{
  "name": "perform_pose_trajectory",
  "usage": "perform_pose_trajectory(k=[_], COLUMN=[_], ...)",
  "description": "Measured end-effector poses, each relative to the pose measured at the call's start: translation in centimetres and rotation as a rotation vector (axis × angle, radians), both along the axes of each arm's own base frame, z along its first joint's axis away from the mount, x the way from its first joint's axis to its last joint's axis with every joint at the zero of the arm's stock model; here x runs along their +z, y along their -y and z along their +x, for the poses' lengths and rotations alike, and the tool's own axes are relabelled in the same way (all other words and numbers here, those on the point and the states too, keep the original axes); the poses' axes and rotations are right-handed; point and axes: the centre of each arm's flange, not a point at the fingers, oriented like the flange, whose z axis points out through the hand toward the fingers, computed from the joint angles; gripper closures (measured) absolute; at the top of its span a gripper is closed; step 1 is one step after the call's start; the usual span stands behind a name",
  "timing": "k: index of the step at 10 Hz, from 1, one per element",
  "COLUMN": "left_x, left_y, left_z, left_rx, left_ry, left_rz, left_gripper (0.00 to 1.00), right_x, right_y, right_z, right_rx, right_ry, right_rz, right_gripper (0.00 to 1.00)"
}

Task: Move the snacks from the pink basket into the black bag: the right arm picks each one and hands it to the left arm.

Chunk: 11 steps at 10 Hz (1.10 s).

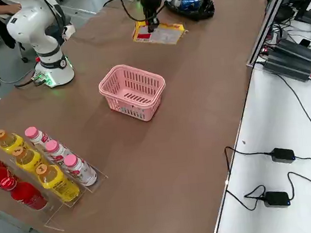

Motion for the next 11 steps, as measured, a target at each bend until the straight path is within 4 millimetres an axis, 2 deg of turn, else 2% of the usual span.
perform_pose_trajectory(k=[2,5,6,8,9,11], left_x=[-0.7,-0.6,-0.6,-0.4,0.0,0.6], left_y=[2.5,9.0,11.2,14.9,16.3,19.2], left_z=[0.1,0.0,-0.2,-1.1,-1.5,-2.6], left_rx=[0.119,0.336,0.409,0.554,0.604,0.690], left_ry=[-0.037,-0.077,-0.091,-0.115,-0.118,-0.128], left_rz=[0.017,0.053,0.066,0.091,0.096,0.109], left_gripper=[0.00,0.00,0.00,0.00,0.00,0.00], right_x=[2.3,5.3,6.4,8.3,8.1,6.8], right_y=[-5.5,-13.3,-16.5,-24.1,-27.2,-31.5], right_z=[-0.2,-1.0,-1.6,-3.5,-4.0,-4.7], right_rx=[0.082,0.142,0.153,0.183,0.201,0.246], right_ry=[0.079,0.195,0.211,0.242,0.269,0.297], right_rz=[0.025,0.131,0.142,0.156,0.172,0.187], right_gripper=[0.73,0.73,0.73,0.73,0.73,0.73])
